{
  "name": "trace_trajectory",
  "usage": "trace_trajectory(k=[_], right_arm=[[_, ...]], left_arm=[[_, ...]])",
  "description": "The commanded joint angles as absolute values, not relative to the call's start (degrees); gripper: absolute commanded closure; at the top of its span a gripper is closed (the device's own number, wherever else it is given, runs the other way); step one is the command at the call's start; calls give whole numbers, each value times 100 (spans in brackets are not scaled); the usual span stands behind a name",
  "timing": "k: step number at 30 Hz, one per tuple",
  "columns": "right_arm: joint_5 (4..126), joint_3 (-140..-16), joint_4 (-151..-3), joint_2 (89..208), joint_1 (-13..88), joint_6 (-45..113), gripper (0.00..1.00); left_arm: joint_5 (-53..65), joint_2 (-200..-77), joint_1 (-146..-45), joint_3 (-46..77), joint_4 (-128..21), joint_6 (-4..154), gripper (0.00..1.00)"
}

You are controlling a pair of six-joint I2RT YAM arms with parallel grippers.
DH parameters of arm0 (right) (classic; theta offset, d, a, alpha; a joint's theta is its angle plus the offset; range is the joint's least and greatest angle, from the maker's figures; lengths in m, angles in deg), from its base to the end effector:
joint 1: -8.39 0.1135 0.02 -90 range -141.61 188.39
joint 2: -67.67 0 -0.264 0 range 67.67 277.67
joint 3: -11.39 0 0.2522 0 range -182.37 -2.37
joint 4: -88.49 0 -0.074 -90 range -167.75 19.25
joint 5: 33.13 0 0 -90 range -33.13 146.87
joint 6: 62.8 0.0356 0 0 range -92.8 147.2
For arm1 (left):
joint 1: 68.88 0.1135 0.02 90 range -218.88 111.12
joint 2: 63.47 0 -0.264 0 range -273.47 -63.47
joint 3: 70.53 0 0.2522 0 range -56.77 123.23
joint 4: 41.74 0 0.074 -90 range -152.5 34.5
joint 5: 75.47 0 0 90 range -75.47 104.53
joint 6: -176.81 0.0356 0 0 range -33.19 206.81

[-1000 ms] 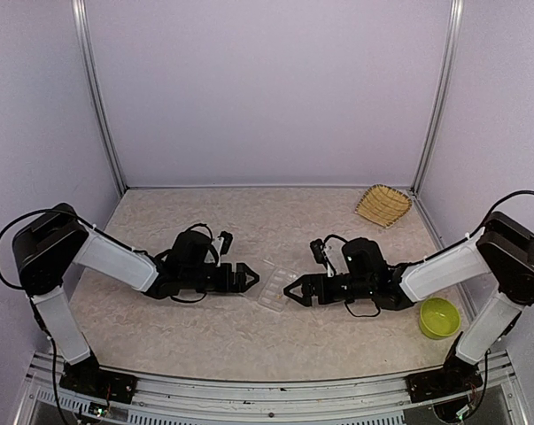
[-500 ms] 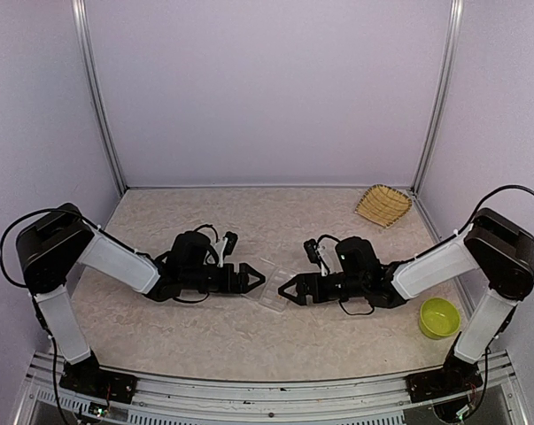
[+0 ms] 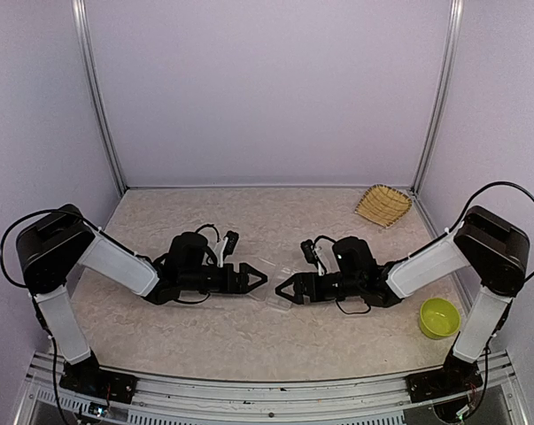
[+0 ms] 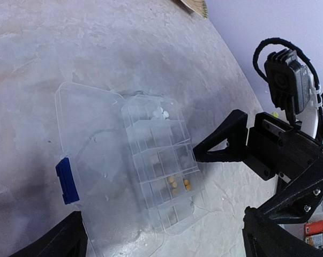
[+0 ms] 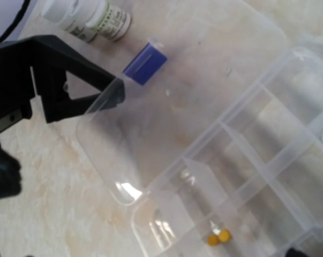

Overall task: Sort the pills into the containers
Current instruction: Close the pill container at the center of the board.

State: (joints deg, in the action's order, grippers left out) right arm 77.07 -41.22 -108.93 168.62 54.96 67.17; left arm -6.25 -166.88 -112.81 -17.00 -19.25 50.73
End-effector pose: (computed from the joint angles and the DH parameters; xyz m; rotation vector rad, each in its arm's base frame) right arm 0.2179 0.2481 0.1291 -0.3695 2.3160 1.2090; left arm 0.2354 -0.2443 0.1281 0.4024 2.2170 -1.1899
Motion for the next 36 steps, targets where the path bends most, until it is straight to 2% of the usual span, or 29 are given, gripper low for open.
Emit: trace_trajectory(k=[1, 36], right_arm=[[7864, -4279, -11107, 17023, 5457, 6750, 0], [8102, -4427, -11278, 17173, 5458, 6812, 0]], left_arm=[[-924, -16639, -11361, -1740, -1507, 4994, 2], [-1210, -16877, -11792, -1581, -990, 4702, 2]])
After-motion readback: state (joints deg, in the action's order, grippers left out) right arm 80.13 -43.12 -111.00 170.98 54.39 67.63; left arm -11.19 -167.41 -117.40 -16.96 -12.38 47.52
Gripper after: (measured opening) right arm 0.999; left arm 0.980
